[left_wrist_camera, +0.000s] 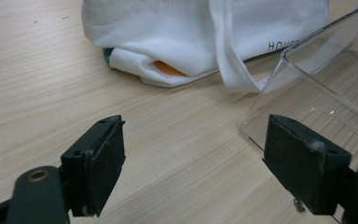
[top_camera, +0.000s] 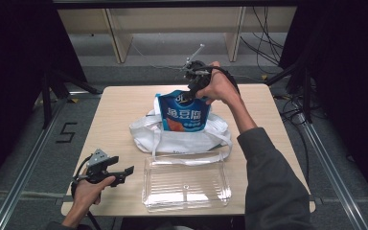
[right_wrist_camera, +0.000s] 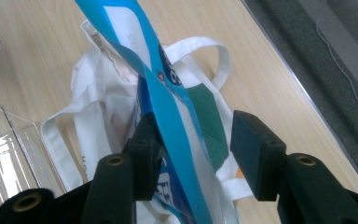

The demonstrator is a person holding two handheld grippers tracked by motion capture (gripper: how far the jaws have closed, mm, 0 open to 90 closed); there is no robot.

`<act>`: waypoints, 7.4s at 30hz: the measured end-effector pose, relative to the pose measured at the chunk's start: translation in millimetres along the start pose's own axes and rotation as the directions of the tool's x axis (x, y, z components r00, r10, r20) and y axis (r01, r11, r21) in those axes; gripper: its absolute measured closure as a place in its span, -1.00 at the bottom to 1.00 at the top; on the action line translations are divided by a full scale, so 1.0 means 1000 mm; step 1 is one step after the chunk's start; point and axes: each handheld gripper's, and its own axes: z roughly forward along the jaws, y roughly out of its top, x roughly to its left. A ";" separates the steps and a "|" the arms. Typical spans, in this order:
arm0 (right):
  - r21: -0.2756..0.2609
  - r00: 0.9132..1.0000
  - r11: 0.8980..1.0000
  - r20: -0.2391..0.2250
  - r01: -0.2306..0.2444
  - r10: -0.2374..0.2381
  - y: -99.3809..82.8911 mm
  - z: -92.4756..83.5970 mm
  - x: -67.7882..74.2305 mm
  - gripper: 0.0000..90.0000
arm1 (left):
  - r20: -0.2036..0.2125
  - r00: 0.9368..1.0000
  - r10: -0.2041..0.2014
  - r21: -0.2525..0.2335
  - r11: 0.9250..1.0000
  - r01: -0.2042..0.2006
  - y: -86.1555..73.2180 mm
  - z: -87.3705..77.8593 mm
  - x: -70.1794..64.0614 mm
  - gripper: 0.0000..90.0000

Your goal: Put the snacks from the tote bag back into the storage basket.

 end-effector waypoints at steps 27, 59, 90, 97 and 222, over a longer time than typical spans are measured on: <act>0.121 0.991 0.984 -0.028 0.133 -0.130 0.018 0.011 0.004 1.00 | -0.003 1.000 0.007 0.009 1.000 -0.007 -0.001 0.000 0.000 -0.55; 0.089 0.960 0.962 0.089 0.258 -0.265 0.049 -0.077 0.028 1.00 | -0.024 1.000 0.015 0.016 1.000 -0.015 -0.002 0.000 0.002 -0.55; 0.041 0.949 0.949 0.034 0.311 -0.313 0.016 -0.133 0.080 1.00 | -0.051 0.999 0.017 0.013 1.000 -0.016 -0.002 0.001 0.005 -0.56; 0.043 0.948 0.947 -0.008 0.318 -0.318 0.013 -0.132 0.092 1.00 | -0.054 0.998 0.024 0.010 1.000 -0.024 -0.001 0.002 0.006 -0.55; -0.153 0.979 0.967 -0.016 -0.203 0.203 -0.229 -0.052 0.084 -0.22 | -0.074 0.997 0.018 0.023 1.000 -0.016 -0.001 0.002 0.009 -0.55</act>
